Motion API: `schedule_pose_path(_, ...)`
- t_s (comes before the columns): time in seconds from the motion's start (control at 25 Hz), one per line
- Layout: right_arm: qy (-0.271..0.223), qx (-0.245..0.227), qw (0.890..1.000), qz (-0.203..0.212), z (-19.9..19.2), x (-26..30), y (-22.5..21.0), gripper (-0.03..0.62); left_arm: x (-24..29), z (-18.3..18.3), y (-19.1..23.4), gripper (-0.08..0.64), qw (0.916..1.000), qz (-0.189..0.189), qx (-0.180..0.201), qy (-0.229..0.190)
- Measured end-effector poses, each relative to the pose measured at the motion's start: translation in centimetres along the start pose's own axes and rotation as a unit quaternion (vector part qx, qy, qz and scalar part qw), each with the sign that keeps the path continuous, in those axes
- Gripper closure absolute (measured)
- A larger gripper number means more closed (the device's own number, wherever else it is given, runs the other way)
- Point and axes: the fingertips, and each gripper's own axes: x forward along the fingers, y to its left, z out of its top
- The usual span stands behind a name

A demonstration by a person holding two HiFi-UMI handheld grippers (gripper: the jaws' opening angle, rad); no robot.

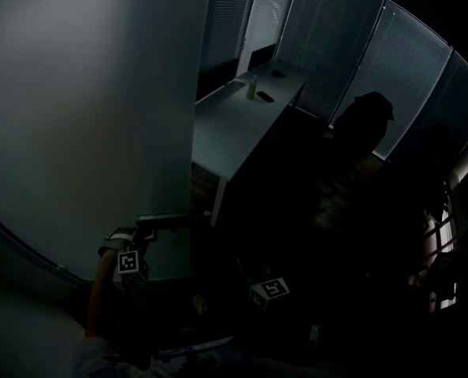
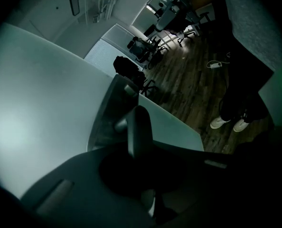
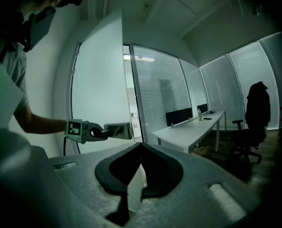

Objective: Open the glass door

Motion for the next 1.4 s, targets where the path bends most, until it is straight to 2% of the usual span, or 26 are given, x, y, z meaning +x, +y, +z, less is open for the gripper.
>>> schedule_pose_path(0.88,-0.017,0.017,0.999,-0.033,-1.5,-4.7,5.3,0.594,-6.0,1.6,-5.1,0.557,0.9985,-0.015,0.036,-0.039)
schedule_pose_path(1.4,-0.013,0.022,0.999,-0.042,-3.0,-6.8,5.6,0.594,-8.6,2.2,-7.6,0.557,0.9975,-0.023,0.046,-0.048)
